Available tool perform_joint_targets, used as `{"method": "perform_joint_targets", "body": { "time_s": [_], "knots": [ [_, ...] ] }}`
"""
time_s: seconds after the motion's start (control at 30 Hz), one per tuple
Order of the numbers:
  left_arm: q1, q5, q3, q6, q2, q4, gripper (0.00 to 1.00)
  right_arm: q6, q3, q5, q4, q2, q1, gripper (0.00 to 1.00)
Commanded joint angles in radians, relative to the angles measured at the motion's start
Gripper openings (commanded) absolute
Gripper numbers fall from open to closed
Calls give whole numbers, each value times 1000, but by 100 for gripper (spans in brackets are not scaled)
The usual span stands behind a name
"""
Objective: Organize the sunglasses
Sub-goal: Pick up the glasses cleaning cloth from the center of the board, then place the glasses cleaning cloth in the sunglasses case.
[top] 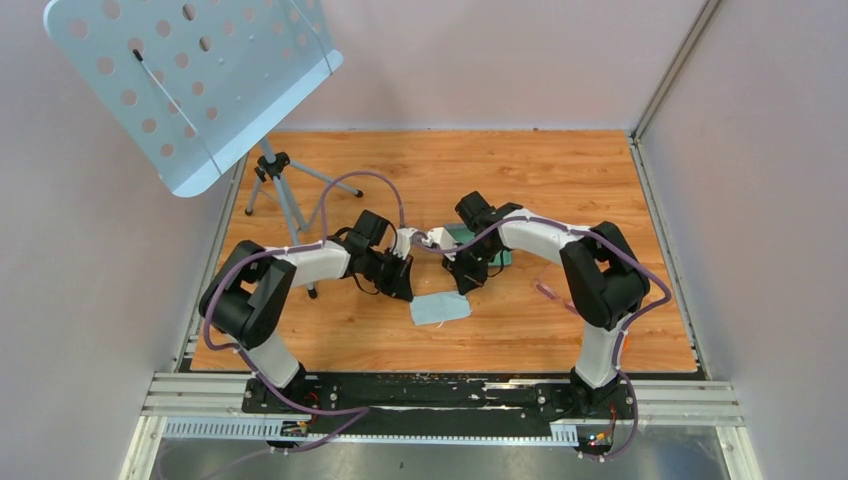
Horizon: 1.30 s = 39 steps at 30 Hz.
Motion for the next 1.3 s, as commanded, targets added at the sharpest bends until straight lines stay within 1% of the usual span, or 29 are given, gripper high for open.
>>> {"method": "perform_joint_targets", "body": {
  "time_s": [0.0,0.23,0.33,0.63,0.73,0.83,1.27],
  "knots": [
    [-23,55,-23,-27,-60,86,0,35,30,25,-12,-36,-4,0],
    [-33,82,-13,-108,-95,160,0,21,10,103,-18,-96,-6,0],
    [-36,64,8,-111,-92,152,0,17,5,112,-24,-105,-18,0],
    [-70,-48,75,-163,-24,197,0,5,15,172,-59,-107,-73,0],
    [-80,-72,78,-191,-18,259,0,4,12,186,-67,-121,-98,0],
    [-94,-97,96,-205,-3,283,0,-2,8,204,-71,-135,-114,0],
    [-135,-185,217,-255,104,319,0,-38,55,247,-102,-144,-219,0]
  ]
}}
